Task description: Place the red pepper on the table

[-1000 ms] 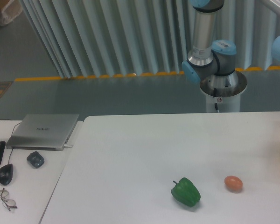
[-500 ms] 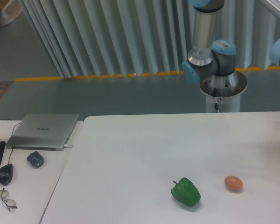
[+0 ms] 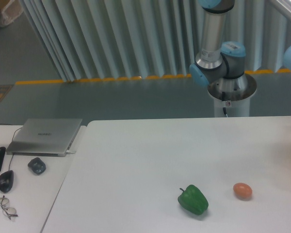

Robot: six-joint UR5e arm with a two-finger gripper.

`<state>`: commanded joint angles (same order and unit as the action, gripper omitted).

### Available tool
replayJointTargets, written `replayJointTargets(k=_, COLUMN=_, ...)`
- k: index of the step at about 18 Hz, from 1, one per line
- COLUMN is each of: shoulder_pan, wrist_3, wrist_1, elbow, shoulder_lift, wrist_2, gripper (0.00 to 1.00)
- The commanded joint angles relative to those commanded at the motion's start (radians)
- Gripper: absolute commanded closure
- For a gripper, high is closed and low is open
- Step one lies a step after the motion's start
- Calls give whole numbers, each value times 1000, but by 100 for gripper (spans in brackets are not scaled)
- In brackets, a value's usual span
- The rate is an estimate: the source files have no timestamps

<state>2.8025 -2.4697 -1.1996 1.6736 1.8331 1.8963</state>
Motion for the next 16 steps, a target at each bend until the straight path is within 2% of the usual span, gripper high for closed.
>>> replayJointTargets(k=5, shoulder_pan=38, wrist_3=-5, wrist_1=11, elbow=17, shoulder_lift=5, wrist_2=-129, gripper=0)
replayJointTargets(k=12, shoulder_pan=63, wrist_3=-93, wrist_1=26, elbow=26, shoulder_lift=8, wrist_2=-131, gripper=0)
replayJointTargets(k=16, shoulder_pan=63, wrist_3=-97, wrist_1=26, elbow=26, shoulder_lift=21, wrist_2=-129, gripper=0)
